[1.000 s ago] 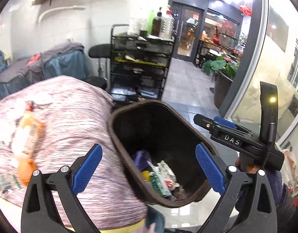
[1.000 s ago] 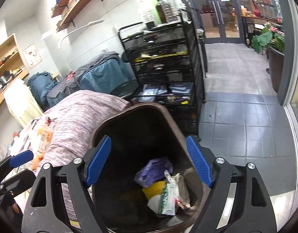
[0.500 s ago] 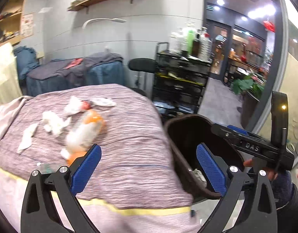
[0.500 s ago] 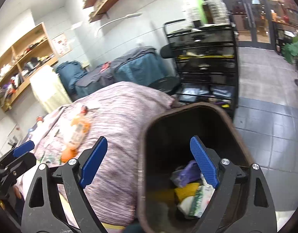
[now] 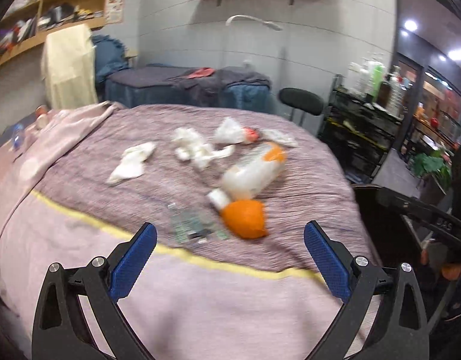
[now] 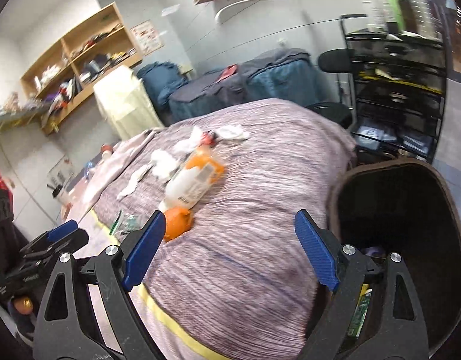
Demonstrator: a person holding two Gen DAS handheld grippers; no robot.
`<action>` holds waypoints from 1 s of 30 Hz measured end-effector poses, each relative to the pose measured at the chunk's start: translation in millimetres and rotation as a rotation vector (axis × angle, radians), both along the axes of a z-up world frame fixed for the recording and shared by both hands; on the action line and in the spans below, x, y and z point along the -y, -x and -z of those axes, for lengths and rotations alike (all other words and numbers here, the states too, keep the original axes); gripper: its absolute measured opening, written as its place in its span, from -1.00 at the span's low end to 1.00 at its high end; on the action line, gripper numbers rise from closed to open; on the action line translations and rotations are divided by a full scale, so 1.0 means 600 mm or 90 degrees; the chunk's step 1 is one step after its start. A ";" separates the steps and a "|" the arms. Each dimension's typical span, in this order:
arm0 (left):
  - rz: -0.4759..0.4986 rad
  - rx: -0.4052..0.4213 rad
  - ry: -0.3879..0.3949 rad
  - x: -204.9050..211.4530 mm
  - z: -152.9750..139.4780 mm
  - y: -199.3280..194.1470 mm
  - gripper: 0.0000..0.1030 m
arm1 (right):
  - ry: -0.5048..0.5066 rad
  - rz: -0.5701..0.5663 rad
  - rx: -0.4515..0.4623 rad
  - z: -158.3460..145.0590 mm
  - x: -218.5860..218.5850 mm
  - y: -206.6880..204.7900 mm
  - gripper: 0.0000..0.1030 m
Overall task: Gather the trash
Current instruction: 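Move both open tools back over the bed toward the orange peel, then grasp the clear green-edged plastic wrapper with the left gripper while the right grasps the orange peel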
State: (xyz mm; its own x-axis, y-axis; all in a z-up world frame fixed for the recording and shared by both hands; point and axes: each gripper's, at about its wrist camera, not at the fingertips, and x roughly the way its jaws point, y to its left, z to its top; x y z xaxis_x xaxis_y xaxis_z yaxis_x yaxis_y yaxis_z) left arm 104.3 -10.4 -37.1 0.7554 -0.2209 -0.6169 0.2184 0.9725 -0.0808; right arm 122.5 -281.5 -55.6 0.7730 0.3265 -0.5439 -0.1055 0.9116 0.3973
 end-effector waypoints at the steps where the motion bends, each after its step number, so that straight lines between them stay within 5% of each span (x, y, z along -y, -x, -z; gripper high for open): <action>1: -0.012 -0.011 0.000 -0.016 0.006 -0.005 0.88 | 0.003 -0.012 -0.003 0.000 -0.011 -0.006 0.68; 8: -0.028 -0.087 0.025 -0.078 0.042 -0.033 0.86 | 0.042 -0.064 -0.049 0.009 -0.076 -0.054 0.68; 19: 0.037 -0.201 0.050 -0.047 0.081 -0.134 0.60 | 0.099 -0.100 -0.077 0.014 -0.125 -0.091 0.68; 22: 0.041 -0.219 0.018 -0.032 0.094 -0.159 0.49 | 0.112 -0.106 -0.080 0.014 -0.130 -0.096 0.68; 25: 0.039 -0.208 -0.028 -0.015 0.093 -0.169 0.11 | 0.126 -0.116 -0.086 0.014 -0.137 -0.102 0.68; 27: 0.054 -0.212 -0.018 -0.012 0.091 -0.171 -0.46 | 0.135 -0.124 -0.089 0.016 -0.143 -0.106 0.68; 30: 0.051 -0.209 -0.009 -0.013 0.092 -0.170 -0.53 | 0.152 -0.139 -0.095 0.020 -0.157 -0.116 0.68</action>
